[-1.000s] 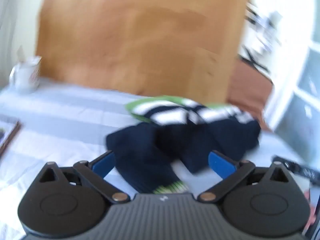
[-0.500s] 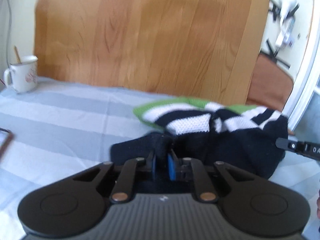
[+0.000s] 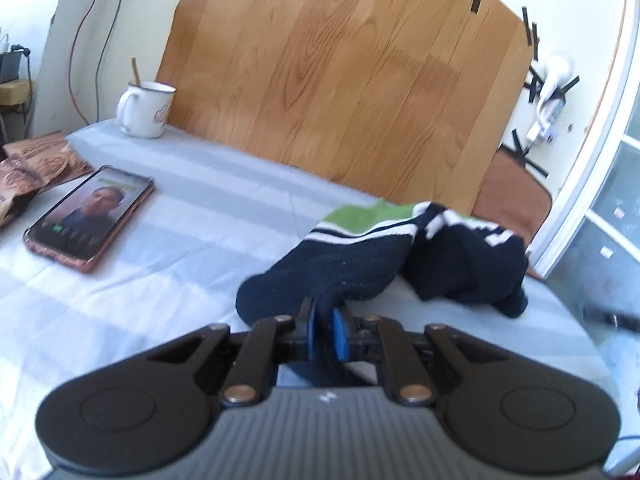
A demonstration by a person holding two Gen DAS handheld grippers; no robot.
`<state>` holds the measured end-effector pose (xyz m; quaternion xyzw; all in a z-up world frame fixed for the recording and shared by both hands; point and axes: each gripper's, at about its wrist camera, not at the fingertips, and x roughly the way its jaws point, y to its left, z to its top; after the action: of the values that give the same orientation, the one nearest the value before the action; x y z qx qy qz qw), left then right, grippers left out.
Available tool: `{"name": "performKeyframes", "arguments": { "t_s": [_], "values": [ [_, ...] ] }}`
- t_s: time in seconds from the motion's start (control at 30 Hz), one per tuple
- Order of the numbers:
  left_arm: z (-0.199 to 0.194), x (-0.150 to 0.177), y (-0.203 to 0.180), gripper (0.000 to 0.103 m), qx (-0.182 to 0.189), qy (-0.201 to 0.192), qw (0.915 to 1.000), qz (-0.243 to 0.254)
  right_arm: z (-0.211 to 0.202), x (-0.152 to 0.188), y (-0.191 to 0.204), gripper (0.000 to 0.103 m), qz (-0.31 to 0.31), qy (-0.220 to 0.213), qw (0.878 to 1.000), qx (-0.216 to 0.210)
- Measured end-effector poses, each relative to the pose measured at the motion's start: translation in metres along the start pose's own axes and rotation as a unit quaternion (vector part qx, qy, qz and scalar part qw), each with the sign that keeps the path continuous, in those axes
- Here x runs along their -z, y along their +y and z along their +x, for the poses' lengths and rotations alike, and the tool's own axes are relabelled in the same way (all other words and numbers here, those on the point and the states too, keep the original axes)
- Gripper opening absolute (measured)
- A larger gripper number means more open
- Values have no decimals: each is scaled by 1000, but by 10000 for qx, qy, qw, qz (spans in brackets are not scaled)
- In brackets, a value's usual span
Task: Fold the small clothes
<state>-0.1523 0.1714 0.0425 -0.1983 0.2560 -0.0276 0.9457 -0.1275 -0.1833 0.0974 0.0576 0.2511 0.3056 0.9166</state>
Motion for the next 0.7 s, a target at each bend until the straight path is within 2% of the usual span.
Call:
{"name": "performKeyframes", "arguments": {
  "t_s": [0.03, 0.07, 0.13, 0.2, 0.3, 0.37, 0.43, 0.5, 0.6, 0.63, 0.67, 0.7],
  "values": [
    [-1, -2, 0, 10, -38, -22, 10000, 7, 6, -3, -7, 26, 147, -54, 9996, 248],
    [-3, -4, 0, 12, -58, -61, 10000, -8, 16, -8, -17, 51, 310, -104, 9983, 482],
    [-9, -8, 2, 19, -86, -237, 9997, -3, 37, -12, -33, 69, 536, -200, 9947, 860],
    [-16, -9, 0, 31, -140, -443, 9989, 53, 62, -15, -44, 68, 675, -22, 9932, 952],
    [-20, -15, -2, 40, -128, -592, 9981, 116, 87, -19, -38, 69, 650, 116, 9954, 690],
    [-15, -21, -4, 41, -56, -598, 9979, 234, 101, -20, -21, 72, 197, 167, 9982, 544],
    [-4, -28, -12, 44, -1, -590, 9974, 408, 117, -24, -2, 74, -442, 211, 9971, 580],
    [13, -31, -21, 57, 89, -532, 9968, 594, 126, -21, 17, 78, -1062, 209, 9919, 670],
    [46, -29, -39, 63, 211, -305, 9955, 872, 137, -16, 19, 79, -1789, 207, 9808, 755],
    [60, -27, -45, 63, 246, -183, 9948, 973, 146, -13, 21, 79, -2005, 218, 9757, 855],
    [72, -24, -49, 63, 248, -78, 9940, 1067, 158, -13, 20, 73, -2184, 228, 9709, 958],
    [86, -21, -54, 58, 165, 29, 9933, 1147, 166, -12, 20, 60, -2323, 251, 9664, 1070]
  ]
}}
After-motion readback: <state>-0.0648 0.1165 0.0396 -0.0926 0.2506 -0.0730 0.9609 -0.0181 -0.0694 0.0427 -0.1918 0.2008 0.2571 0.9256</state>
